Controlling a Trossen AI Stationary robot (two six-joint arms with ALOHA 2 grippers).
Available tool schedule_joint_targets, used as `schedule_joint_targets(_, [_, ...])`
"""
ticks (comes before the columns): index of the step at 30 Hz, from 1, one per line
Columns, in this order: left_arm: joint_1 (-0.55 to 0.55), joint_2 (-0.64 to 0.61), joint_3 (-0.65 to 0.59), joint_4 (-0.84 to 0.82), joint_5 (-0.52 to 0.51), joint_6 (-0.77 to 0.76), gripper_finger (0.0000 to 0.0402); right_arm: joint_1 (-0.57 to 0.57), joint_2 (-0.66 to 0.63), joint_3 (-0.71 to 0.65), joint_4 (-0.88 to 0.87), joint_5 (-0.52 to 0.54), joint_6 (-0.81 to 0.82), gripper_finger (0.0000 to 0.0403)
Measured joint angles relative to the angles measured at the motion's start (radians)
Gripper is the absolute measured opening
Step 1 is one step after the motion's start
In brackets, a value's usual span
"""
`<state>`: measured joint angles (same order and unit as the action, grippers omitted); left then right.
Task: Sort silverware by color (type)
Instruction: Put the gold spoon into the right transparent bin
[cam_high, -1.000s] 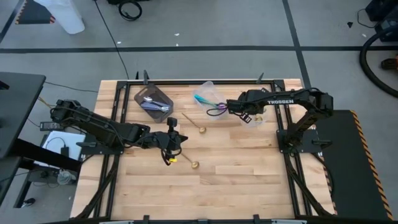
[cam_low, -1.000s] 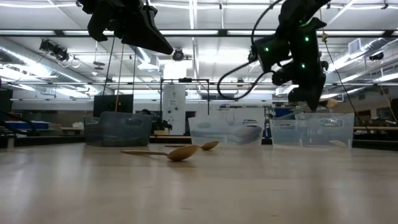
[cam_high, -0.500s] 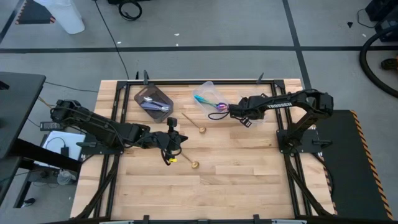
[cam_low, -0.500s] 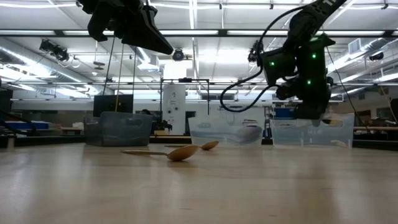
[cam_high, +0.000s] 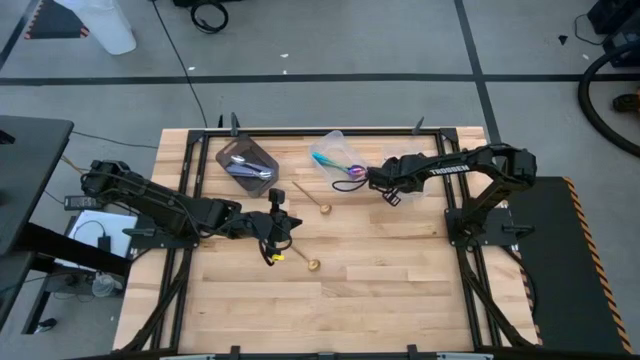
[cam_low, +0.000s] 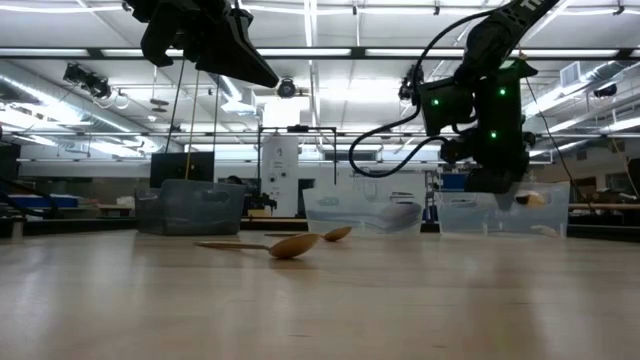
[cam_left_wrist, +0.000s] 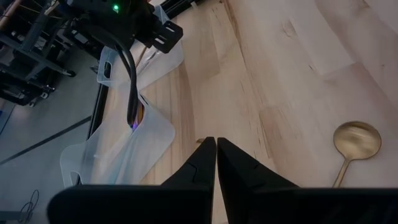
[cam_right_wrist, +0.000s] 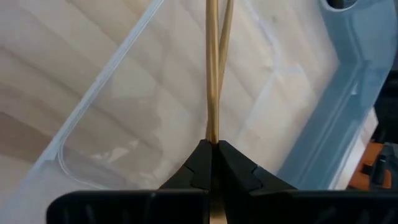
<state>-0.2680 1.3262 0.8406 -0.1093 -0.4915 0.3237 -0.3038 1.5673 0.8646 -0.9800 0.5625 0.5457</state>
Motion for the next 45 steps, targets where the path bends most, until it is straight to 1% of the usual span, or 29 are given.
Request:
schedule_joint_targets(3, [0.000,0.000,0.000,0.000,0.000,0.000,0.0023,-0.001,0.000,0.000,0.000,-0.035,0.001,0.0021])
schedule_joint_targets(8, [0.000,0.000,0.000,0.000,0.000,0.000,0.0023,-0.001,0.000,0.000,0.003,-0.059,0.002,0.0025])
schedule_joint_targets(15, [0.000,0.000,0.000,0.000,0.000,0.000,0.0023,-0.001,0.000,0.000,0.017,-0.070,0.002,0.0058])
schedule_joint_targets(19, [0.000,0.000,0.000,0.000,0.000,0.000,0.0023,-0.001,0.000,0.000,0.017,-0.070,0.001,0.0068])
schedule_joint_targets(36, [0.000,0.000,0.000,0.000,0.000,0.000,0.0023,-0.001,0.000,0.002,0.023,-0.077,0.002,0.0071])
schedule_joint_targets(40, [0.000,0.000,0.000,0.000,0.000,0.000,0.0023,-0.001,0.000,0.036,0.007,-0.085,0.002,0.0071])
schedule_joint_targets(45, [0.000,0.000,0.000,0.001,0.000,0.000,0.0023,0.011,0.000,0.112,0.000,-0.085,0.001,0.0071])
